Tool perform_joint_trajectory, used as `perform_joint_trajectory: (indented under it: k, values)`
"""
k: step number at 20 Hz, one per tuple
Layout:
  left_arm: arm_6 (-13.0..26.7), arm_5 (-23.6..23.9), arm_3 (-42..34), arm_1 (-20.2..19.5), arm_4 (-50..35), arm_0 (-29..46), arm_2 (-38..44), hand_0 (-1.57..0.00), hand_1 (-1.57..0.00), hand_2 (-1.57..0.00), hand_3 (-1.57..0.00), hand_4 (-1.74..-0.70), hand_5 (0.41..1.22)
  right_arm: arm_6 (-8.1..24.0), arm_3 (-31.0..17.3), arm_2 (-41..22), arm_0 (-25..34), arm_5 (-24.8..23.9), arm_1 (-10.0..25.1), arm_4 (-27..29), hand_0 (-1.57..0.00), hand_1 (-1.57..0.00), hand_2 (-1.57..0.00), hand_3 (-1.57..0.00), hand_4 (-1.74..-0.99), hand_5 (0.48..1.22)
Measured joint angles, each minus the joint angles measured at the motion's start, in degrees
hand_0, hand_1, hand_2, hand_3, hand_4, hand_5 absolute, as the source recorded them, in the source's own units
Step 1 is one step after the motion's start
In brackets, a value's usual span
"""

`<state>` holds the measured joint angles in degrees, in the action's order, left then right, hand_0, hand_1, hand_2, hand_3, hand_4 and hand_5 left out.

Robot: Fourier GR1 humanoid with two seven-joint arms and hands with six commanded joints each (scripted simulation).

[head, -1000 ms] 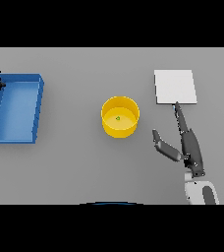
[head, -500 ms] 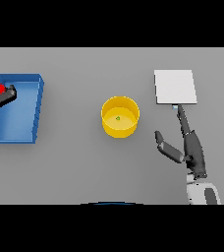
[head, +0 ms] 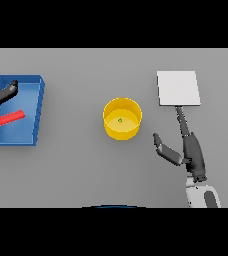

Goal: Pick up the red beaker and tilt it to pour out 1 green nut into yellow bowl. Pick up the yellow bowl and place it on the metallic measuring scale.

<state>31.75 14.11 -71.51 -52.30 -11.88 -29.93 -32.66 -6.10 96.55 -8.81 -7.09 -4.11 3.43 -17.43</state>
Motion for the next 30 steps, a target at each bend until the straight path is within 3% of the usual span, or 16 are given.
perform_joint_trajectory:
  k: [4, 5, 9, 13, 16, 27, 30]
  values:
    - [-2.9, 0.9, 0.9, 0.8, -0.1, -0.8, 0.9, -0.03, -0.03, -0.03, -0.02, -0.78, 0.679, 0.4, 0.6, -1.3, 1.3, 1.5, 1.6, -1.8, 0.0, 0.0, 0.0, 0.0, -1.162, 0.694]
    - [-3.4, 1.0, 1.7, 1.0, -0.2, -1.1, 1.3, -0.03, -0.02, -0.02, -0.02, -0.78, 0.685, -0.3, 1.0, -1.8, 2.2, 2.9, 2.5, -1.8, 0.0, 0.0, 0.0, 0.0, -1.18, 0.708]
    - [-2.1, 1.2, -0.2, 1.1, -0.5, -0.6, 0.7, -0.01, -0.01, -0.01, -0.01, -0.79, 0.707, 1.3, -0.2, -4.4, 7.4, 7.7, 7.4, -5.8, 0.0, 0.0, 0.0, 0.0, -1.255, 0.7]
    - [-2.3, 0.4, 0.7, 1.8, -0.6, -1.7, 0.6, 0.0, 0.0, 0.0, 0.0, -0.8, 0.708, 5.2, -2.8, -8.0, 15.4, 11.6, 13.2, -13.7, 0.0, 0.0, 0.0, 0.0, -1.279, 0.671]
    - [-1.9, 1.1, 0.7, 1.7, -0.1, -0.8, 0.1, 0.0, 0.0, 0.0, 0.0, -0.79, 0.716, 3.7, -4.7, -12.3, 21.1, 15.3, 16.9, -19.3, 0.0, 0.0, 0.0, 0.0, -1.276, 0.666]
    - [-2.0, 0.5, 1.0, 2.0, 0.0, -1.8, -0.2, 0.0, 0.0, 0.0, 0.0, -0.79, 0.717, -1.6, -16.8, -20.4, 36.1, 25.2, 18.4, -24.3, 0.0, 0.0, 0.0, 0.0, -1.255, 0.686]
    - [-2.3, 0.5, 0.6, 1.7, -0.2, -1.7, 0.0, 0.0, 0.0, 0.0, 0.0, -0.8, 0.725, -3.0, -19.2, -22.4, 37.5, 26.9, 17.0, -24.6, 0.0, 0.0, 0.0, 0.0, -1.244, 0.685]
